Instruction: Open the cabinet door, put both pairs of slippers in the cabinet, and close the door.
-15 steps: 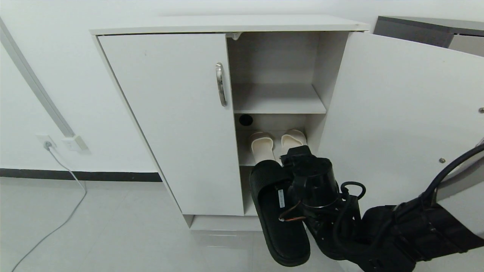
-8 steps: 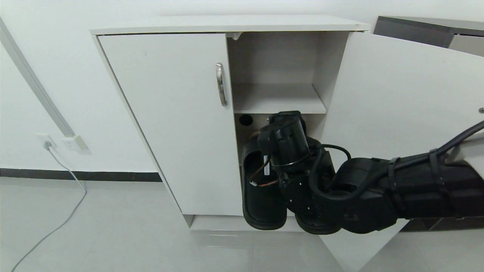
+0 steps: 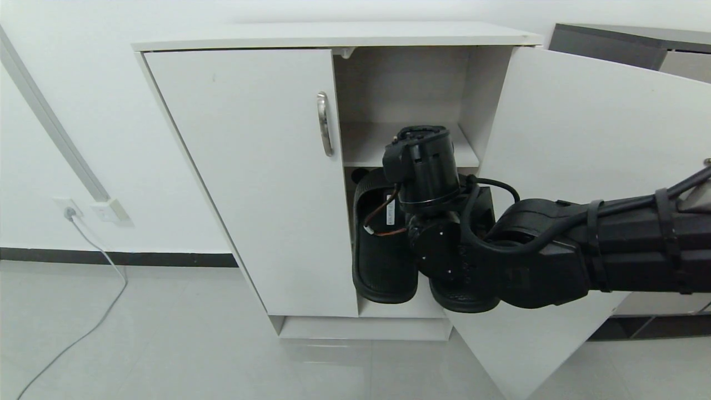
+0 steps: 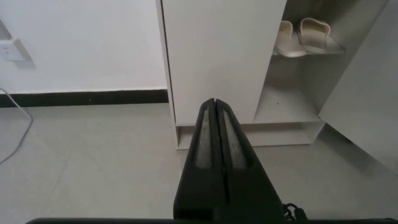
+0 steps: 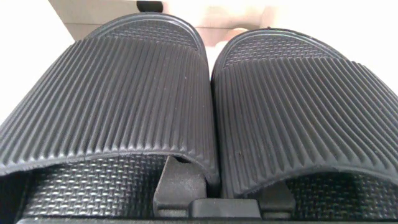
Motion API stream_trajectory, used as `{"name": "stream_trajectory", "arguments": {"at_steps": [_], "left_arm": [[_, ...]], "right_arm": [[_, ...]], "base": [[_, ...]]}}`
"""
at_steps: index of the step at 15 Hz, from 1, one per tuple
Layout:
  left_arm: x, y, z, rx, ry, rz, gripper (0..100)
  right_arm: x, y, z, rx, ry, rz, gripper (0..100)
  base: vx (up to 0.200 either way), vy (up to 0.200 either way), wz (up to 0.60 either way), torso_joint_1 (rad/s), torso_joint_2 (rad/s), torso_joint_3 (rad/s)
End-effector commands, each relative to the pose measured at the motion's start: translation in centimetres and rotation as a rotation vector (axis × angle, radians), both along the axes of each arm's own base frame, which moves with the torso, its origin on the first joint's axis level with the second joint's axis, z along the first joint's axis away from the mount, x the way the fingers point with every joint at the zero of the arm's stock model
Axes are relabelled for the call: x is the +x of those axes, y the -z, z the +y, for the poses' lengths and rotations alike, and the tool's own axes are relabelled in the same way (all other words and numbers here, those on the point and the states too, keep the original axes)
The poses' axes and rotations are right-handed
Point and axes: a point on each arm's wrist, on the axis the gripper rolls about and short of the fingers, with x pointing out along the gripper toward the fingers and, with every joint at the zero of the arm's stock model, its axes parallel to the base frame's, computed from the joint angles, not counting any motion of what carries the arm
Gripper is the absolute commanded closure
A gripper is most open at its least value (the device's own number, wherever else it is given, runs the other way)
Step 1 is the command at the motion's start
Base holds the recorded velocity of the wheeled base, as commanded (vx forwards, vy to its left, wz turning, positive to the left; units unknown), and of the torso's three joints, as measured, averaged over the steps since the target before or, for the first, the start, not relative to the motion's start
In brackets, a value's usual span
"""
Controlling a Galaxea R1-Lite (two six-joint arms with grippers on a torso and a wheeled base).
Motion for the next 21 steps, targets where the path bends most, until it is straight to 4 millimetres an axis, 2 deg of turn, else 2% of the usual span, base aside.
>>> {"name": "stream_trajectory", "arguments": {"at_steps": [1,12,21], "left_arm": [[0.01,0.0,0.0,0.0,0.0,0.001,100],[0.01,0.0,0.0,0.0,0.0,0.001,100],[0.01,0.0,0.0,0.0,-0.002,0.001,100]], "right_arm": [[0.08,0.13,0.03,-0.002,0.001,0.002,100],[-0.07,-0.2,-0.07,0.003,0.002,-0.005,100],[0.61,-0.12,0.0,-0.018,-0.003,-0.008,100]], "base": [[0.2,0.0,0.0,0.007,0.0,-0.002],[0.2,0.0,0.0,0.003,0.0,0.003],[0.0,0.0,0.0,0.0,0.0,0.0]]}}
